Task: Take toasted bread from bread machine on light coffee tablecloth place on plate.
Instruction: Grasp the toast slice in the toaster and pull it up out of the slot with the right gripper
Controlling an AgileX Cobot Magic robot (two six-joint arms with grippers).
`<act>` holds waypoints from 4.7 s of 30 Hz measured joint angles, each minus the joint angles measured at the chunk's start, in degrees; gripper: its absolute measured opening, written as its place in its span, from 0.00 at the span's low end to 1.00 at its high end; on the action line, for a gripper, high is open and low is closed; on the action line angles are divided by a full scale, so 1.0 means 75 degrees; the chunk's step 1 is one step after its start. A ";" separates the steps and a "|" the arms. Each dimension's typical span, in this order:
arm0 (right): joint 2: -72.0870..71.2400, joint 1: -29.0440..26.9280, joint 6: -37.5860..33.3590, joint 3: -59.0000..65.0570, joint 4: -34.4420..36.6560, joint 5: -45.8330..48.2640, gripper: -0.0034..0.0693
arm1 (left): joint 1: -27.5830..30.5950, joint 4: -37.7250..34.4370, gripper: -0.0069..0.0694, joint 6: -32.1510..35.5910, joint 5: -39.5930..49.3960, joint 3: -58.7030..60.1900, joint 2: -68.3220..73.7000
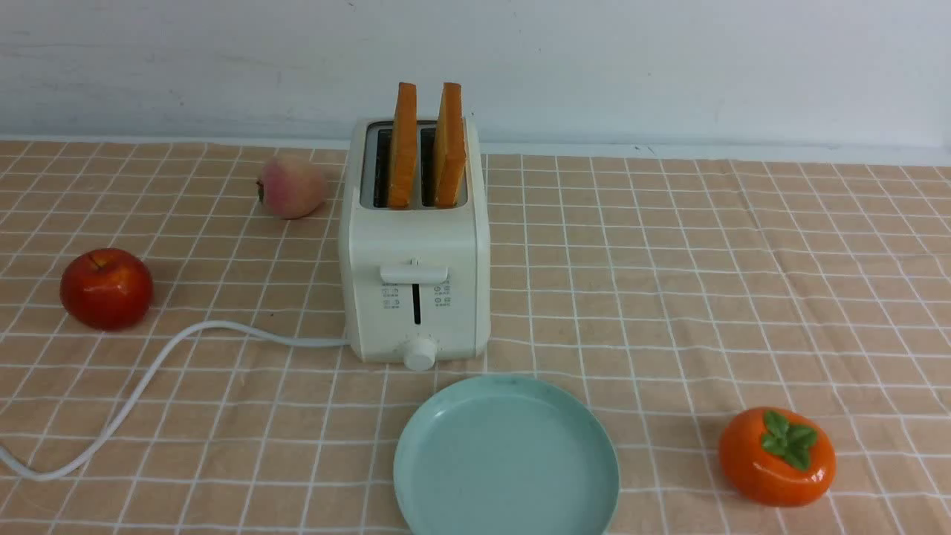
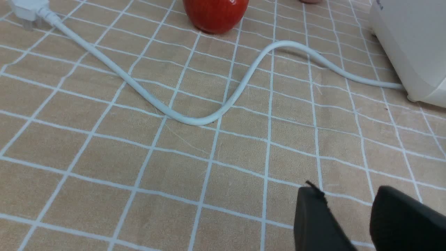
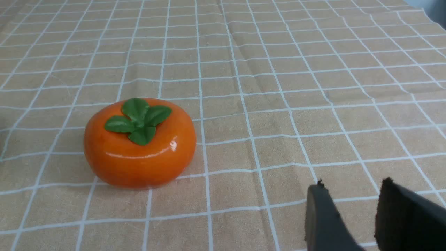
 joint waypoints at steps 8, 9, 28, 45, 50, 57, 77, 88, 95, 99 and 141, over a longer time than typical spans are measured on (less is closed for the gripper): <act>0.0000 0.0000 0.0000 0.0000 0.0000 0.0000 0.38 | 0.0000 0.0000 0.40 0.0000 0.0000 0.0000 0.0000; 0.0000 0.0000 0.0000 0.0000 0.0000 0.0000 0.38 | 0.0000 0.0000 0.40 0.0000 0.0000 0.0000 0.0000; 0.0000 0.0000 0.0000 0.0000 -0.0100 0.0029 0.38 | 0.0000 0.0000 0.40 0.0000 0.0000 0.0000 0.0000; 0.0000 0.0000 0.0000 -0.0008 -0.0260 0.0063 0.38 | 0.0000 0.0031 0.40 0.0000 -0.0097 0.0000 0.0000; 0.0000 0.0000 0.0000 -0.0008 -0.0442 0.0027 0.38 | 0.0000 0.0240 0.40 0.0000 -0.0843 0.0000 0.0000; 0.0000 0.0000 0.0000 0.0063 -0.0532 -0.0873 0.38 | 0.0000 0.0777 0.40 0.0000 -0.2273 0.0000 0.0000; 0.0000 0.0000 0.1925 0.0063 0.0239 -0.4303 0.38 | 0.0000 -0.0273 0.40 -0.2305 -0.5713 0.0006 0.0000; 0.1972 0.0000 0.4891 -0.2007 -0.0348 -0.5497 0.38 | 0.0000 0.0887 0.40 -0.3147 -0.5218 -0.3247 0.1996; 0.4518 0.0000 0.7100 -0.5236 -0.4333 -0.4943 0.38 | 0.0000 0.1160 0.40 -0.3399 -0.1581 -0.5211 0.3856; 0.5398 0.0000 0.9268 -0.5982 -0.6573 -0.4538 0.38 | 0.0000 0.1008 0.40 -0.3406 0.0430 -0.5369 0.4406; 0.9609 -0.0071 0.7350 -0.8189 -0.7375 0.1123 0.38 | 0.0000 0.0600 0.40 -0.3024 0.2747 -0.5408 0.5057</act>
